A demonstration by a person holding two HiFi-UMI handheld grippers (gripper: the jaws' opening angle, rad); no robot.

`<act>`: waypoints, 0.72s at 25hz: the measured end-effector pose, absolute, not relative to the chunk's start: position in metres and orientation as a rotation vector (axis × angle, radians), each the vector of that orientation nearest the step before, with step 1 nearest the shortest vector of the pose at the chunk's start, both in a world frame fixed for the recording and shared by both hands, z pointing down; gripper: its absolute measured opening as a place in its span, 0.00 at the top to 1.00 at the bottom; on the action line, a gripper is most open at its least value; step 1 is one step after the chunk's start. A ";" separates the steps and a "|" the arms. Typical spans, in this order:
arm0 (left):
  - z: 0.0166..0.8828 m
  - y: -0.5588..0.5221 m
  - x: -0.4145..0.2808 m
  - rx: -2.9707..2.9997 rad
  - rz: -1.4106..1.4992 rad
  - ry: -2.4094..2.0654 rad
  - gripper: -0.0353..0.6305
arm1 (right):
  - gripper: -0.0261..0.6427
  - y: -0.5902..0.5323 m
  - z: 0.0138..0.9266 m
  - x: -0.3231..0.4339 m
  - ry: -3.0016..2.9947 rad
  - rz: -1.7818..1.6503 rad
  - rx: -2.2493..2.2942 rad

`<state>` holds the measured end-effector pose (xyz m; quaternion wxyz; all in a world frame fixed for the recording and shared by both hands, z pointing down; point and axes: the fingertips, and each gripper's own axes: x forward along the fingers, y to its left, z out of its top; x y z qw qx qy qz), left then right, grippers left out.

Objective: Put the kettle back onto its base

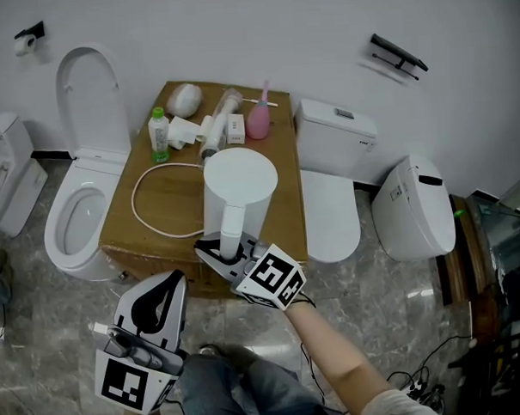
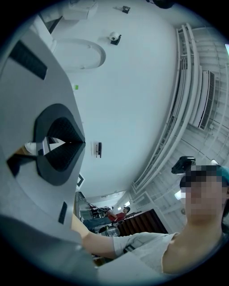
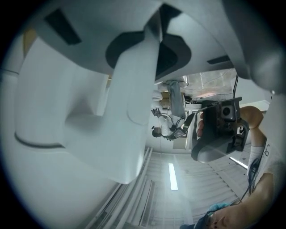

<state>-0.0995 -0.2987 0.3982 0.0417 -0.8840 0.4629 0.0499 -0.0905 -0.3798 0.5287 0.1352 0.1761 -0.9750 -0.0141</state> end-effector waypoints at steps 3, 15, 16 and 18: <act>0.391 -0.298 -0.099 -2.714 0.153 1.407 0.94 | 0.94 -0.378 0.525 -0.084 -2.867 -0.054 0.528; 0.390 -0.288 -0.082 -2.736 0.136 1.386 0.94 | 0.73 -0.371 0.551 -0.033 -2.824 -0.058 0.604; 0.389 -0.288 -0.081 -2.739 0.134 1.387 0.94 | 0.73 -0.368 0.555 -0.027 -2.812 -0.061 0.617; 0.388 -0.287 -0.079 -2.743 0.121 1.390 0.94 | 0.73 -0.363 0.556 -0.017 -2.794 -0.069 0.653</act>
